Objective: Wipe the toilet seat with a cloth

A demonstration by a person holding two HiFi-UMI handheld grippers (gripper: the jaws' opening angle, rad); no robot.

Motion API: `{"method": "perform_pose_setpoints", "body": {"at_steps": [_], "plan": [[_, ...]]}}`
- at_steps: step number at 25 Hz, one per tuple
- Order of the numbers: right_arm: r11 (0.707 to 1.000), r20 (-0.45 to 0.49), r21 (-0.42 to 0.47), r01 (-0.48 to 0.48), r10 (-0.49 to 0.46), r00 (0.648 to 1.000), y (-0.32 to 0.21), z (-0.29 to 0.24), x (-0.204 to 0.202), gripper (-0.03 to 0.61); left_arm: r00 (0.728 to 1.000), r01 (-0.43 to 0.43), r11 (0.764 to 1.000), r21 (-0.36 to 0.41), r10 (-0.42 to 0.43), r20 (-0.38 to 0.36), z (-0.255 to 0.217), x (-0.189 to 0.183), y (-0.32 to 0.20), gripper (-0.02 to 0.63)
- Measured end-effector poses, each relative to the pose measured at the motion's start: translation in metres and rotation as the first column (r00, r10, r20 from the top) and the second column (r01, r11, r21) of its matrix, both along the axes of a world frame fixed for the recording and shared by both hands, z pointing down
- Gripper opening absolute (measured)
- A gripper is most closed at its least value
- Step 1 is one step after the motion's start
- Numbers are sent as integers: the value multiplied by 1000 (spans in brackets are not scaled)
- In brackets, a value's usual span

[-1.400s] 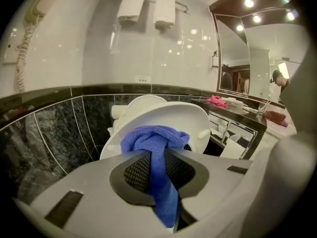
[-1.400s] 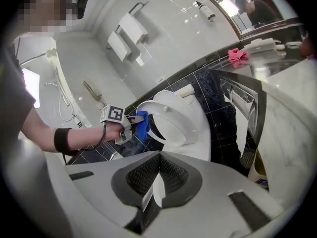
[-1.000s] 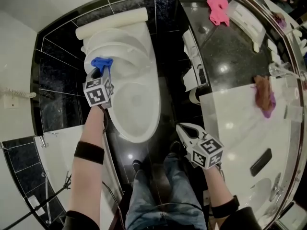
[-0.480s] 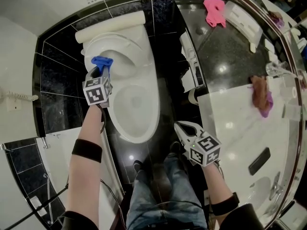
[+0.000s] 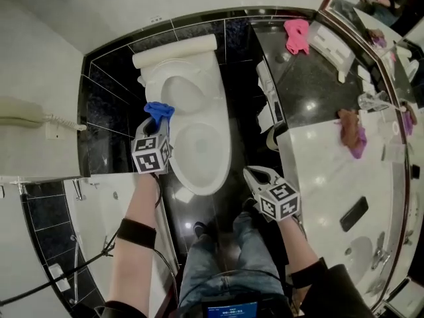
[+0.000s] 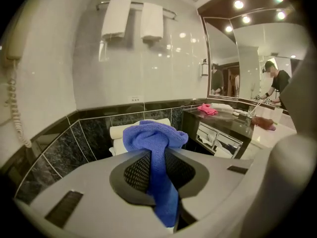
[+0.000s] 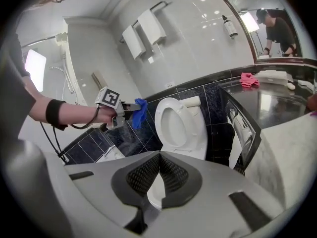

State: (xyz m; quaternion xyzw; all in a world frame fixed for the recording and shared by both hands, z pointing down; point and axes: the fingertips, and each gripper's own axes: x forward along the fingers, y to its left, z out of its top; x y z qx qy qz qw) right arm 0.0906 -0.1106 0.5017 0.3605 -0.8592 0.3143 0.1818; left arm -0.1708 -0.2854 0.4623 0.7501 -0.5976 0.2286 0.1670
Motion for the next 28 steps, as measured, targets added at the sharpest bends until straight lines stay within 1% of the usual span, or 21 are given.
{"method": "perform_pose_setpoints", "body": {"at_steps": [6,10,15,18,22,28], "plan": [[998,-27,47,42,-41,999,24,-49,-24,2,999,11,1000,25,-10,-38,-71,-10,99,71],[996,-30,76,44,-42,999,40,-83,-40,2,999,20,999,34,-19,-45,-106,-23,162,71],[992,-33,119,33,-30,999,62,-119,-56,3,998,33,997,69,-29,-50,-146,-40,221,71],[989,-36,142,32,-27,999,77,-135,-67,3,998,32,996,83,-27,-56,-158,-50,252,71],[986,-48,166,26,-18,999,97,-152,-74,3,997,32,996,86,-25,-79,-161,-57,290,71],[982,-68,189,6,6,998,125,-159,-75,3,996,33,995,94,-25,-87,-163,-69,335,72]]}}
